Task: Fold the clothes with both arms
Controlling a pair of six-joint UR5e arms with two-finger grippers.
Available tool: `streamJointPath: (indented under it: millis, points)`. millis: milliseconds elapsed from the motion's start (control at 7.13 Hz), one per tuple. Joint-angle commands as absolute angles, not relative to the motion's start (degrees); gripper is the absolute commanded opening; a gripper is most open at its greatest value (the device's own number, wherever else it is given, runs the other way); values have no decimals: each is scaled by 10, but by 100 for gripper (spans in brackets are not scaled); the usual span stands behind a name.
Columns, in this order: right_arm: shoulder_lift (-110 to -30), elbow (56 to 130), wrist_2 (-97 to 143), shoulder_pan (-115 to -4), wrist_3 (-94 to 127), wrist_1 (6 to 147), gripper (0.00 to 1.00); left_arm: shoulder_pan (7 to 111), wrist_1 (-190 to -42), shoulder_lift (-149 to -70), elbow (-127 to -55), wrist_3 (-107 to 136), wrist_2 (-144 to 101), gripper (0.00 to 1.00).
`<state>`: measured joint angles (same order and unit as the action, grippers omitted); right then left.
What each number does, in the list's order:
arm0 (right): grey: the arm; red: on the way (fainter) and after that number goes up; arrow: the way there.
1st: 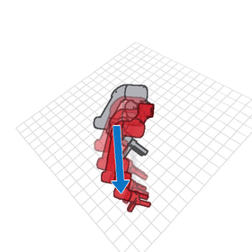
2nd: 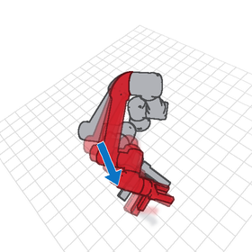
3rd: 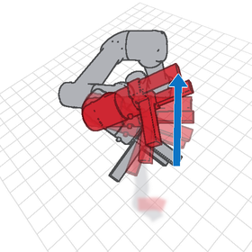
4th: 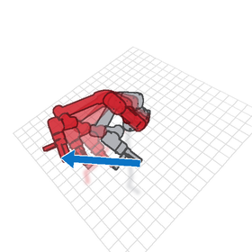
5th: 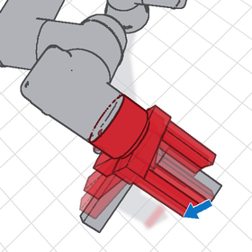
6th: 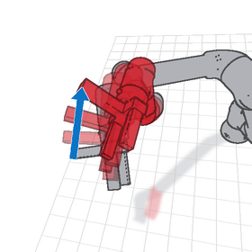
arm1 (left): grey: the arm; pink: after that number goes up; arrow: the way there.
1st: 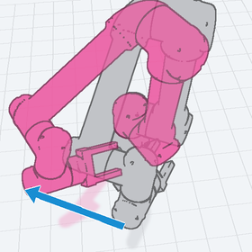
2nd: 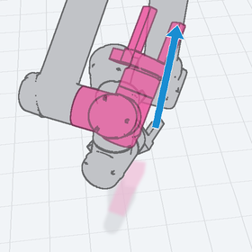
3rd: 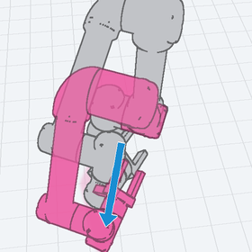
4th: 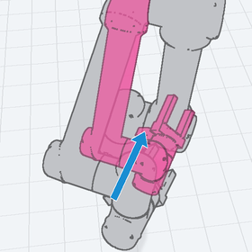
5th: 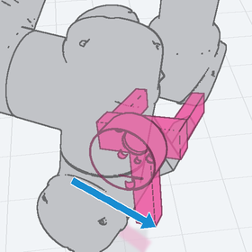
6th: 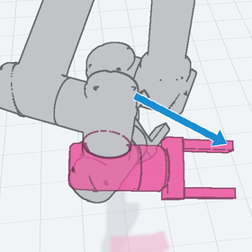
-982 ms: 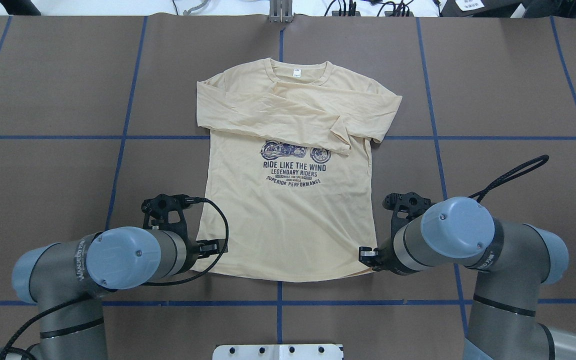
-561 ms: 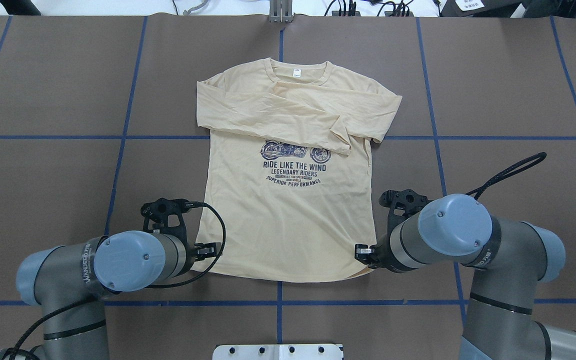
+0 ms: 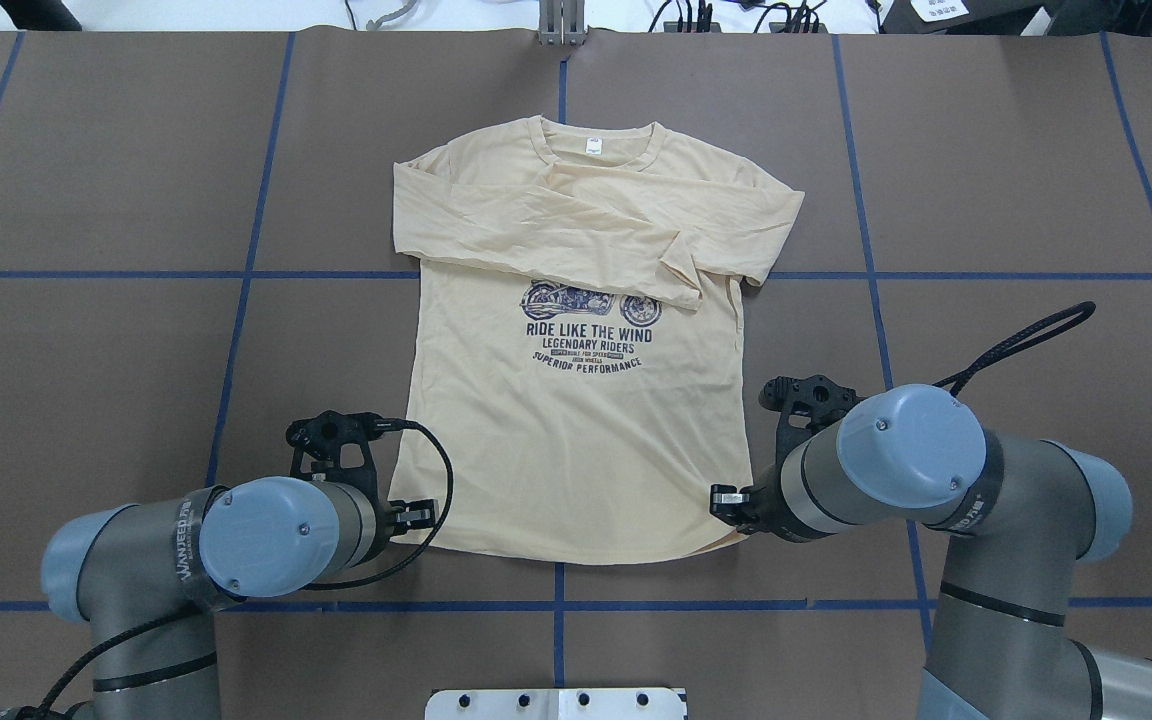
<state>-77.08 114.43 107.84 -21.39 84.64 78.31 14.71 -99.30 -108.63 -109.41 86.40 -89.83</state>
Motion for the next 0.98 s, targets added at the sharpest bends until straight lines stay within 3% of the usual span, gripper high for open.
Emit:
streamJointPath:
  millis: [0,842]
  points:
    - [-771,1144,1078,-214,846,783,0,146,-992,-1086,-1095,864,-898,70]
    - [-773,1147,1078,-219,846,785,0,140,-992,-1089,-1095,864,-899,69]
